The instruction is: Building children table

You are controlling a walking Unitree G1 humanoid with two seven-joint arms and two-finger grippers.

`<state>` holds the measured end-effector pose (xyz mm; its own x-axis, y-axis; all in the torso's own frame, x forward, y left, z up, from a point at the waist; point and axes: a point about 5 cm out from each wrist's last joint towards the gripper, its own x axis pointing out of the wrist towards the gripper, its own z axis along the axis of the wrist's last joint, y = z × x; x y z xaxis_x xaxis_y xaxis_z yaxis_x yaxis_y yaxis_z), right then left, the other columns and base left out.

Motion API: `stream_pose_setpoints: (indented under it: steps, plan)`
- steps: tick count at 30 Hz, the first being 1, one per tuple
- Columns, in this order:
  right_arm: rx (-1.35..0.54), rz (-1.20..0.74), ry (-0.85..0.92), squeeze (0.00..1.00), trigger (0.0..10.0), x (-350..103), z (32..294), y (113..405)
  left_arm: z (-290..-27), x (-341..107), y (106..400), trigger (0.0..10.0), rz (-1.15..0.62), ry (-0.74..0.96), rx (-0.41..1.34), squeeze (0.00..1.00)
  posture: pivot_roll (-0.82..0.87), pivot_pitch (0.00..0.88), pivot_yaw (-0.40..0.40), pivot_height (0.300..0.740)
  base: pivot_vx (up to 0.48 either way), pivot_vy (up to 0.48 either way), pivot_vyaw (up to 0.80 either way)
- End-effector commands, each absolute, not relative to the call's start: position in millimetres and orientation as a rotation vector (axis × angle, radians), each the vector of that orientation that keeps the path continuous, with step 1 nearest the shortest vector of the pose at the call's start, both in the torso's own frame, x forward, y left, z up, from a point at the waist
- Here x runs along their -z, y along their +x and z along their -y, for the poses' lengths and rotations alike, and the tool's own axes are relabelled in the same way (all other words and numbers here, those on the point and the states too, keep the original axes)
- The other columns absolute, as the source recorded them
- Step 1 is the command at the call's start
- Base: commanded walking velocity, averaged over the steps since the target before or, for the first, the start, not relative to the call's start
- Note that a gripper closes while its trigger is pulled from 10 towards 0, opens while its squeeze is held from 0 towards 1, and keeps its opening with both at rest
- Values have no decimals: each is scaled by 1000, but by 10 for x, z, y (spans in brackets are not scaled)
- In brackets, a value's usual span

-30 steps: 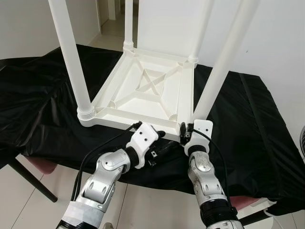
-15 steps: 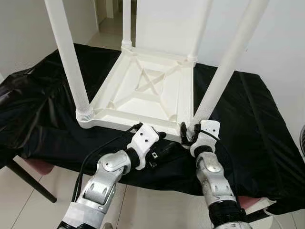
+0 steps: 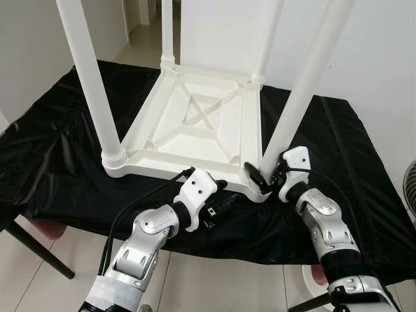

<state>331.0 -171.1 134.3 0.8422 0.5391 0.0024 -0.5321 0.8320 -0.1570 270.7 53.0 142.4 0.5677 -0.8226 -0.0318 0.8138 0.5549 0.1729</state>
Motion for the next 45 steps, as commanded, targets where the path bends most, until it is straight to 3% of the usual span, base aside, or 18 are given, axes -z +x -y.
stream_pose_setpoints:
  steps: [1,8,9,11,12,30,31,32,39,40,45]
  plan:
    - [-606,33,-154,0,10000,-1326,1670,3324,-518,-1420,2713,10000,54,176,949,0,111,17,-71,740,0,0,0]
    - [-738,-1,-148,0,10000,-1315,1612,3419,-528,-1438,2731,10000,60,176,942,0,120,13,-71,740,0,0,0]
    - [-748,-4,-150,0,4353,-1310,1604,3429,-533,-1440,2735,10000,60,177,940,0,122,12,-69,740,0,0,0]
    - [-760,-4,-151,0,4353,-1305,1601,3437,-536,-1441,2737,10000,61,178,939,0,122,12,-69,740,0,0,0]
    - [-778,-9,-155,0,0,-1289,1597,3443,-539,-1443,2738,10000,61,179,938,0,124,13,-69,740,0,0,0]
    - [-766,-8,-137,0,0,-1230,1710,3435,-522,-1445,2723,10000,62,173,942,0,114,24,-73,740,0,0,0]
    - [-755,-11,-132,0,3686,-1224,1719,3435,-520,-1443,2721,10000,62,174,942,0,116,25,-76,740,0,0,0]
    - [-727,-5,-116,0,10000,-1227,1731,3435,-523,-1442,2722,10000,62,174,940,0,117,27,-77,740,0,0,0]
    - [-585,14,-115,0,10000,-1197,1739,3416,-531,-1435,2711,10000,59,173,934,0,122,33,-84,740,0,0,0]
    - [-478,1,-120,0,10000,-1160,1695,3390,-540,-1430,2709,10000,56,171,931,0,118,37,-82,740,0,0,0]
    - [-430,-3,-117,0,10000,-1145,1665,3372,-545,-1427,2708,10000,54,170,930,0,118,37,-82,740,0,0,0]
